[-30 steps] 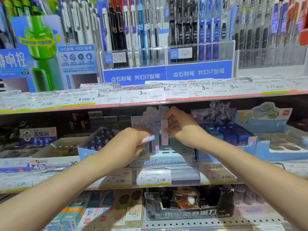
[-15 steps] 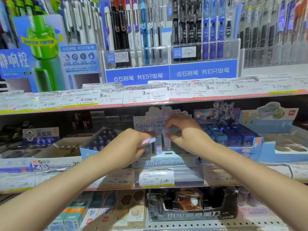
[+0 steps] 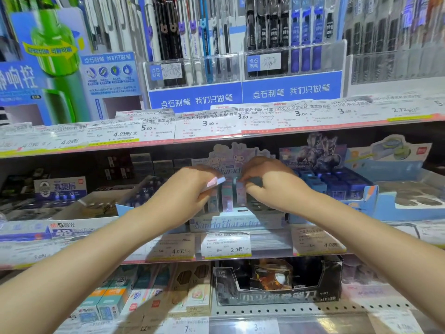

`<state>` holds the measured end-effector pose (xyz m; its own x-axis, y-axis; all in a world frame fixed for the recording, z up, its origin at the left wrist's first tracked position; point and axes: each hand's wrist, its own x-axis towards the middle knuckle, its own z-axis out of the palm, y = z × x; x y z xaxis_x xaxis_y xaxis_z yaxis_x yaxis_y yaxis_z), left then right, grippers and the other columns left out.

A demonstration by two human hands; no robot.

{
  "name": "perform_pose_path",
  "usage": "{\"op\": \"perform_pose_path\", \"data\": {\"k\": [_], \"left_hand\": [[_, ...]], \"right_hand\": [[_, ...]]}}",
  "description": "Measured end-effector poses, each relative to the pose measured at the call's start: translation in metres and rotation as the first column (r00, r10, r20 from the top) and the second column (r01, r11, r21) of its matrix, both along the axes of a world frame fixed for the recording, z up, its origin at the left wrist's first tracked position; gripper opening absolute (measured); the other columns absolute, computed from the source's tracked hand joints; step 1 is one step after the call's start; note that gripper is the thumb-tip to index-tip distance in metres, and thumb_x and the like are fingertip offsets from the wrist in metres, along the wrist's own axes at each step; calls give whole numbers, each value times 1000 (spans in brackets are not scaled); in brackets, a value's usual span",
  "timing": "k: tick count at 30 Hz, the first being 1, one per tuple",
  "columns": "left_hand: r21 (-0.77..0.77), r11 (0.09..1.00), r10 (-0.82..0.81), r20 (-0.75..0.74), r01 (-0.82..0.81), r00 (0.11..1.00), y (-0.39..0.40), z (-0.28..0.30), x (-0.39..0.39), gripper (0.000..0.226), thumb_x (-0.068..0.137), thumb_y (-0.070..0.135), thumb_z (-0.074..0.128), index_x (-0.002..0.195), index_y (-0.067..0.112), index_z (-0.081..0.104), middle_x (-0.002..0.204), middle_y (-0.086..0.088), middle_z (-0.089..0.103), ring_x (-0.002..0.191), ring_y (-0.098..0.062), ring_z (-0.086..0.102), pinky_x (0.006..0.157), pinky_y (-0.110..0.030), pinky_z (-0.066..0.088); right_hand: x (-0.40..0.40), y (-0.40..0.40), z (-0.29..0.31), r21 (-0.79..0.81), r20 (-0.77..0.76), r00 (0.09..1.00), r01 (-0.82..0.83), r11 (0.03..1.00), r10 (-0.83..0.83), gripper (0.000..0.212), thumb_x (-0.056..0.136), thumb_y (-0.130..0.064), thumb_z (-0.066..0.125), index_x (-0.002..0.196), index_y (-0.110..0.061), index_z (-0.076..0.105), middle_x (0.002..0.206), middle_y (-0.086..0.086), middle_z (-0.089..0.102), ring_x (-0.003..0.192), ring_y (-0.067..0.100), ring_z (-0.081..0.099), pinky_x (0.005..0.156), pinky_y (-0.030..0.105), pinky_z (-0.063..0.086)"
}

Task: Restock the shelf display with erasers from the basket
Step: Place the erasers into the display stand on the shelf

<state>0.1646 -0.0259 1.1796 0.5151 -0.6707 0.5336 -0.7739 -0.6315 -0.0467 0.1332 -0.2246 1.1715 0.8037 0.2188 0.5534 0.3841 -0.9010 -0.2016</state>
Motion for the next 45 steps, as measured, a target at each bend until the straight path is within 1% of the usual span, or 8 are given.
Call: {"op": "perform_pose_path", "data": {"k": [4, 9, 15, 20, 33, 37, 42, 45], "left_hand": [[-60, 996, -64, 50, 67, 997, -5, -1, -15, 35, 86, 7, 56, 62, 19, 34, 59, 2, 41, 55, -14, 38, 52, -33, 31], [-229, 964, -193, -251, 136, 949, -14, -4, -27, 28, 89, 14, 56, 60, 14, 53, 48, 9, 43, 46, -5, 38, 49, -21, 26], [-450, 888, -386, -628, 90, 676, -16, -6, -31, 37, 83, 25, 68, 78, -9, 56, 46, 5, 41, 41, -9, 34, 42, -19, 27], [-602, 798, -540, -714, 1, 445, -11, -12, -37, 42, 90, 40, 48, 81, 3, 64, 49, -6, 58, 30, -8, 31, 43, -22, 16], [-630, 768, -480, -686, -116, 546, -1, -14, -39, 15, 85, 9, 62, 72, 5, 70, 65, -12, 71, 36, -10, 26, 38, -14, 23], [-649, 727, -529, -738, -226, 418, -5, -10, -42, 32, 91, 24, 50, 76, -1, 63, 54, -7, 68, 28, -4, 23, 35, -13, 20], [-666, 678, -580, -744, -311, 331, -6, -12, -40, 16, 85, 9, 58, 73, 0, 63, 38, 2, 54, 26, -1, 24, 31, -11, 21], [-669, 687, -546, -732, -282, 408, -6, -13, -37, 10, 80, 7, 64, 72, 3, 67, 36, 5, 46, 30, -3, 24, 33, -13, 21]], "right_hand": [[-16, 3, 2, 175, 79, 996, -62, 983, 48, 36, 85, -15, 53, 120, -18, 57, 118, -7, 60, 108, 12, 55, 93, 24, 42], [-36, 13, 3, 410, 92, 943, -328, 851, 320, 20, 79, -19, 66, 99, -21, 65, 93, -10, 67, 87, 5, 61, 79, 24, 50], [-39, 12, 2, 524, 60, 919, -361, 771, 390, 7, 79, -8, 67, 84, -9, 71, 79, 4, 72, 70, 10, 63, 69, 26, 52], [-43, 6, -2, 581, -10, 906, -339, 740, 423, 5, 82, -8, 64, 83, -12, 67, 76, 11, 69, 70, 15, 63, 69, 27, 53], [-40, 2, -3, 797, -85, 908, -184, 575, 409, 9, 85, -5, 58, 90, -3, 65, 80, 12, 66, 58, 9, 61, 61, 19, 54], [-39, 3, -1, 870, -42, 883, -198, 451, 468, 8, 86, -1, 55, 89, -4, 62, 77, 11, 66, 62, 9, 66, 62, 17, 54], [-42, 5, 1, 874, -33, 865, -218, 434, 501, 12, 80, -2, 61, 84, -11, 68, 82, 7, 70, 76, 14, 67, 79, 22, 57], [-41, 6, -1, 814, -26, 898, -236, 531, 439, 16, 76, -3, 68, 84, -17, 69, 81, 3, 71, 73, 12, 66, 74, 22, 56]]}}
